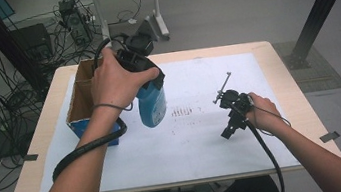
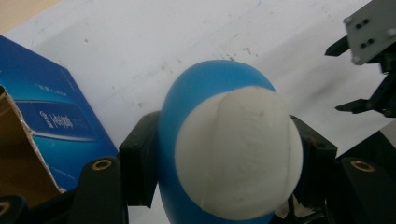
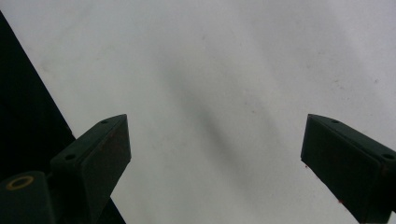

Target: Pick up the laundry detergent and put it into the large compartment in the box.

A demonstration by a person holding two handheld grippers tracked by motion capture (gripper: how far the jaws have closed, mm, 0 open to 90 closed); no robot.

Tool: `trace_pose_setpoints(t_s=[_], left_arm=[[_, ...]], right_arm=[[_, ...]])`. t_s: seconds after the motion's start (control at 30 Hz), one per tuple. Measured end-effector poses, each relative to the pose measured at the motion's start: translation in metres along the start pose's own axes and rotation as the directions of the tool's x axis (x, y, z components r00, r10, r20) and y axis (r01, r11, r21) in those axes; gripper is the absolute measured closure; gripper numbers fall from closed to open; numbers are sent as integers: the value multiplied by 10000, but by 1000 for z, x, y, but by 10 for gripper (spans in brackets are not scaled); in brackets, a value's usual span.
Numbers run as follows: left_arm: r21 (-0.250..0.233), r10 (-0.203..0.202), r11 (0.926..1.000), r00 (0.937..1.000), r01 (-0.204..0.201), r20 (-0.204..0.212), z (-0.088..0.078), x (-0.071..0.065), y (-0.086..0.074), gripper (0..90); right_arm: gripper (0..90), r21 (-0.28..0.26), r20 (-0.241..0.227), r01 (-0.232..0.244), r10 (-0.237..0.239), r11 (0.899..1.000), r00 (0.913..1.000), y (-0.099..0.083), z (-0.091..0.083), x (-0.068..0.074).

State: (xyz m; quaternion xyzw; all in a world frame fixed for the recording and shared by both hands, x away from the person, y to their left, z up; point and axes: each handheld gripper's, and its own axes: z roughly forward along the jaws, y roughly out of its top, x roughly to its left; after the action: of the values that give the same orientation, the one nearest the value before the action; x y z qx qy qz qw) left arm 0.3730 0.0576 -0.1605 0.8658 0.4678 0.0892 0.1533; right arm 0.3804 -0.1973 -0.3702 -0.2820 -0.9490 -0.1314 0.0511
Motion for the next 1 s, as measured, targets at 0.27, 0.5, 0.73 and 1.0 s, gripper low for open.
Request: trace_pose_setpoints(t_s=[0.27, 0.5, 0.73, 1.0], left_arm=[[-135, 185, 9997, 9998, -186, -46, -29, -10, 15, 379], [-295, 147, 9995, 9999, -145, 71, -60, -13, 29, 379], [-365, 185, 9992, 9998, -185, -24, -87, -16, 41, 379], [-500, 80, 9987, 10000, -77, 58, -102, -14, 48, 379]], right_arm=[[83, -253, 28, 8, -7, 9997, 10000, -2, -7, 1], [83, -255, 55, 4, -3, 9997, 10000, -4, -9, 1], [83, -310, 90, 18, -15, 9995, 10000, -2, -11, 2], [83, -342, 91, 57, -54, 9994, 9999, 0, -12, 3]])
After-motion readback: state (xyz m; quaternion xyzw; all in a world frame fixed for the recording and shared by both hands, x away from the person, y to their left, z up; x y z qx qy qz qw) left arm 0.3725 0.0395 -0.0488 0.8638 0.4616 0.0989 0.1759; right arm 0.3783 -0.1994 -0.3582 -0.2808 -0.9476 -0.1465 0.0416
